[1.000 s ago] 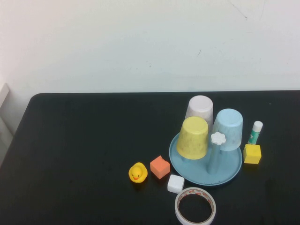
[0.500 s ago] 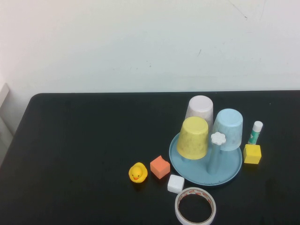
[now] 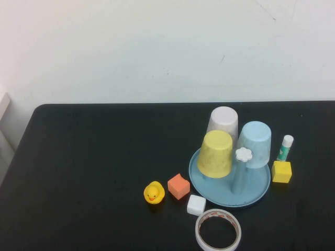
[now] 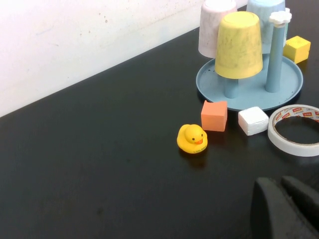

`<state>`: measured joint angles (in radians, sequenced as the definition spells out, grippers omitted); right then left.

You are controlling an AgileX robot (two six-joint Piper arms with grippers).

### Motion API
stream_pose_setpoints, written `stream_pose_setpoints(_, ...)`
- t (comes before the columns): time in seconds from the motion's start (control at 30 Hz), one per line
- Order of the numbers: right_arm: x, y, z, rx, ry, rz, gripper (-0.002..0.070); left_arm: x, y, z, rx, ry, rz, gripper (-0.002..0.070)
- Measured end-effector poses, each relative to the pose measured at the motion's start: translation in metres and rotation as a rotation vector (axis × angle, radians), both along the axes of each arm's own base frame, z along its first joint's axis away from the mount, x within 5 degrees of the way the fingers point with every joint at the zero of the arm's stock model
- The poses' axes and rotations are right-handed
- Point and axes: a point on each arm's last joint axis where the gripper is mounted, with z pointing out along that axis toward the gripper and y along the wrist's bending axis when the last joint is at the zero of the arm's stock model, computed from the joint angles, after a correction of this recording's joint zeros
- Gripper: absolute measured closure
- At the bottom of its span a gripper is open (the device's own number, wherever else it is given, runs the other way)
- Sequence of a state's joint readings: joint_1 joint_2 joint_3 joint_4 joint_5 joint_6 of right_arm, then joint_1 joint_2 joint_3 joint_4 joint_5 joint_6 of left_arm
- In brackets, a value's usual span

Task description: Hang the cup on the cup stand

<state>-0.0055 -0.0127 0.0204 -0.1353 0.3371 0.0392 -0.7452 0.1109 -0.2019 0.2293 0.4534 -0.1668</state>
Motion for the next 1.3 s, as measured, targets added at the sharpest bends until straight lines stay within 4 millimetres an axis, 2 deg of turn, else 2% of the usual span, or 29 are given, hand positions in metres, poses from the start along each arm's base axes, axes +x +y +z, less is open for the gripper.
stream_pose_setpoints(0.43, 0.0, 0.0, 0.0, 0.0, 0.002, 0.0, 0.0678, 0.001, 0.0, -0.003, 0.01, -0.002, 0.004, 0.0676)
stream_pose_setpoints(0.63, 0.0, 0.0, 0.0, 0.0, 0.002, 0.0, 0.0678, 0.007, 0.008, -0.008, -0.022, -0.007, 0.211, 0.0676)
stream_pose_setpoints(0.9, 0.0, 0.0, 0.0, 0.0, 0.002, 0.0, 0.0678, 0.012, 0.021, -0.02, -0.125, -0.132, 0.508, 0.0676)
stream_pose_setpoints(1.0, 0.0, 0.0, 0.0, 0.0, 0.002, 0.0, 0.0678, 0.009, 0.024, -0.027, -0.14, -0.172, 0.55, 0.0676)
stream_pose_setpoints(1.17, 0.0, 0.0, 0.0, 0.0, 0.002, 0.0, 0.0678, 0.01, 0.025, -0.043, -0.037, -0.169, 0.56, 0.0676)
stream_pose_setpoints(1.3, 0.0, 0.0, 0.0, 0.0, 0.004, 0.0, 0.0678, 0.01, 0.025, -0.045, -0.02, -0.159, 0.561, 0.0676)
